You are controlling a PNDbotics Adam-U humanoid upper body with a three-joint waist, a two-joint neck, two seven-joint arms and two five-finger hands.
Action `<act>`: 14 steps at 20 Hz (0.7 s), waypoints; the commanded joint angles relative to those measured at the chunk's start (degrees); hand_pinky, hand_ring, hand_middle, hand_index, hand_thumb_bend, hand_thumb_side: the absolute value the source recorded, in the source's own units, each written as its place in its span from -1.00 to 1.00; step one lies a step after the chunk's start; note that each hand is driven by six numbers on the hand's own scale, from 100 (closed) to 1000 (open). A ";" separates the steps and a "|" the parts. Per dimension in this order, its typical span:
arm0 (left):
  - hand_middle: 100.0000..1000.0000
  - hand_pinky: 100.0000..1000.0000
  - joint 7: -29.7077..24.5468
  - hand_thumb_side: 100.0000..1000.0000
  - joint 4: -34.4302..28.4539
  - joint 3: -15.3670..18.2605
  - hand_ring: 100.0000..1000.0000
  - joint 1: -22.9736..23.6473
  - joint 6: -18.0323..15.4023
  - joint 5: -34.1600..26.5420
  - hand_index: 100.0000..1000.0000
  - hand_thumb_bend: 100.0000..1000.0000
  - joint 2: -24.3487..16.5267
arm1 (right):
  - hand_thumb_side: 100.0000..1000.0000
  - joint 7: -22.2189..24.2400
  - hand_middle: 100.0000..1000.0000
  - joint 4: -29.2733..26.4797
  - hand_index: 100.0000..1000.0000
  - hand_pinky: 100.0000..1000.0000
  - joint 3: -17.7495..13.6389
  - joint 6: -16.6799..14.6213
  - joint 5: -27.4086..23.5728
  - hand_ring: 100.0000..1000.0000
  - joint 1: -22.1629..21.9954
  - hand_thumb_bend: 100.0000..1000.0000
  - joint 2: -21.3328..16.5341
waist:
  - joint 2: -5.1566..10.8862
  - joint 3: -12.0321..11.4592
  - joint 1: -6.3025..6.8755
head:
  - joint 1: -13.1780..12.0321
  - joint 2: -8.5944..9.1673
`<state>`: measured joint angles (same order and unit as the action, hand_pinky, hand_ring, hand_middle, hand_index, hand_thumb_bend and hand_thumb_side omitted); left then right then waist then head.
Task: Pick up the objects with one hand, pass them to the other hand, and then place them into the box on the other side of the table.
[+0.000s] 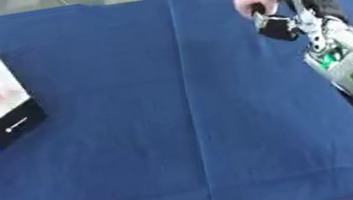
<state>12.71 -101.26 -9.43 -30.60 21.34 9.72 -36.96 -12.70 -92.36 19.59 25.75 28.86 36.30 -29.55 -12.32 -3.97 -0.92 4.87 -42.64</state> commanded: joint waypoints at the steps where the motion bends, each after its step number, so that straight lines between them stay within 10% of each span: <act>1: 0.26 0.34 -1.32 -0.04 -2.91 -0.48 0.20 -2.35 -0.39 0.45 0.48 -0.26 -2.44 | -1.00 -0.71 -0.19 -1.59 -0.14 0.29 0.01 -0.16 -1.52 0.11 0.94 -1.00 0.28 | 1.35 -0.07 0.94 | -0.19 0.08; 14: 0.27 0.34 -13.99 -0.04 -13.32 -6.35 0.21 -9.95 -3.14 -0.66 0.49 -0.24 -1.61 | -1.00 -1.78 -0.19 1.83 -0.15 0.27 1.27 -2.37 -2.77 0.10 2.95 -1.00 5.46 | 2.29 -0.47 1.50 | -0.67 -0.70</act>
<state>0.05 -113.51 -15.55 -39.45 18.57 9.23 -38.03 -14.36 -90.14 21.04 23.85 26.42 37.94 -23.87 -12.16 -4.36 -0.32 4.37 -43.19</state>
